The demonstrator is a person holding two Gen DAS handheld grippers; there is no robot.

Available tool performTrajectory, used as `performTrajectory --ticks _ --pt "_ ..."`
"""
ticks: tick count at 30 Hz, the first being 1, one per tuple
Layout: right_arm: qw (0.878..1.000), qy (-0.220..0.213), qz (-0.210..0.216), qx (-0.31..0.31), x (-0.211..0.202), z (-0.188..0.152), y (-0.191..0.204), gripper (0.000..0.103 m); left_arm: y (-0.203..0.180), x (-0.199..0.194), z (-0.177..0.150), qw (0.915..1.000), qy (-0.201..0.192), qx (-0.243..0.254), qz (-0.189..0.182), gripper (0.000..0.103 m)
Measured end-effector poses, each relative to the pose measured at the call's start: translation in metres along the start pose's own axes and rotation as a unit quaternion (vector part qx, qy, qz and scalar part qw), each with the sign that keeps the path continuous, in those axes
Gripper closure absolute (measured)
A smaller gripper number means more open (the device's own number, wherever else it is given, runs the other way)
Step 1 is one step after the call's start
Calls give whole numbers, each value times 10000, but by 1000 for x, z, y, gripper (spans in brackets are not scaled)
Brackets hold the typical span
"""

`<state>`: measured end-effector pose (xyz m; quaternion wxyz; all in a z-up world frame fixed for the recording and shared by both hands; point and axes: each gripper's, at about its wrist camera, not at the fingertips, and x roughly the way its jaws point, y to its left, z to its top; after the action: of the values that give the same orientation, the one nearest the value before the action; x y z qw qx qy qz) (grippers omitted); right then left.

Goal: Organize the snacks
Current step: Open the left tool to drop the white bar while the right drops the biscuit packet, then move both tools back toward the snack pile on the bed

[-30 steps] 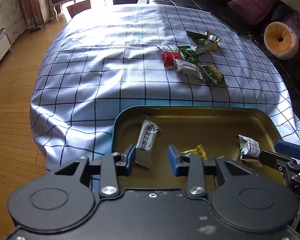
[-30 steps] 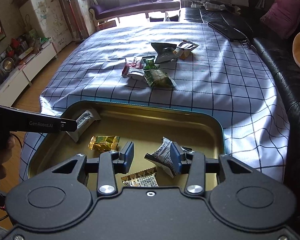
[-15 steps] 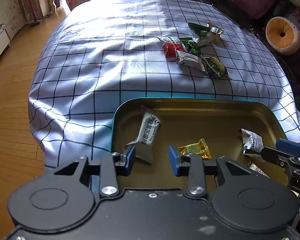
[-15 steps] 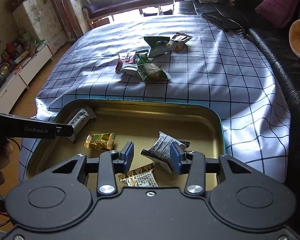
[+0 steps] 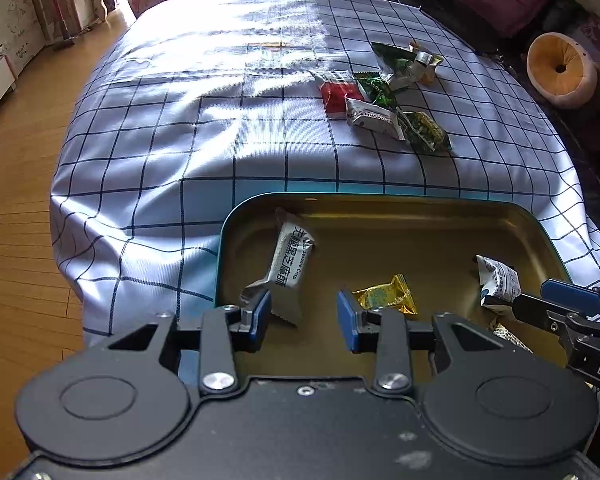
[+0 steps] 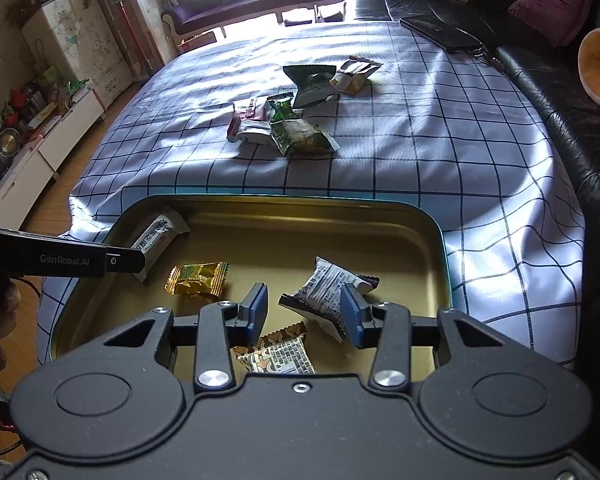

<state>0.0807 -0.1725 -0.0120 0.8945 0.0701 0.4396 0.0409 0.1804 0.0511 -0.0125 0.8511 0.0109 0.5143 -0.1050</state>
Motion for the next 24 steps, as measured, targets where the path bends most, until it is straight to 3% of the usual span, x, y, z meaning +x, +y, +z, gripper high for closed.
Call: performTrajectory --ticks 7,24 --pt "9998 153 56 59 6 -2 -3 52 3 0 1 9999 -92 -36 24 66" --pt "9991 -23 -94 408 15 9 -22 52 13 1 8 9958 -897 105 153 64"
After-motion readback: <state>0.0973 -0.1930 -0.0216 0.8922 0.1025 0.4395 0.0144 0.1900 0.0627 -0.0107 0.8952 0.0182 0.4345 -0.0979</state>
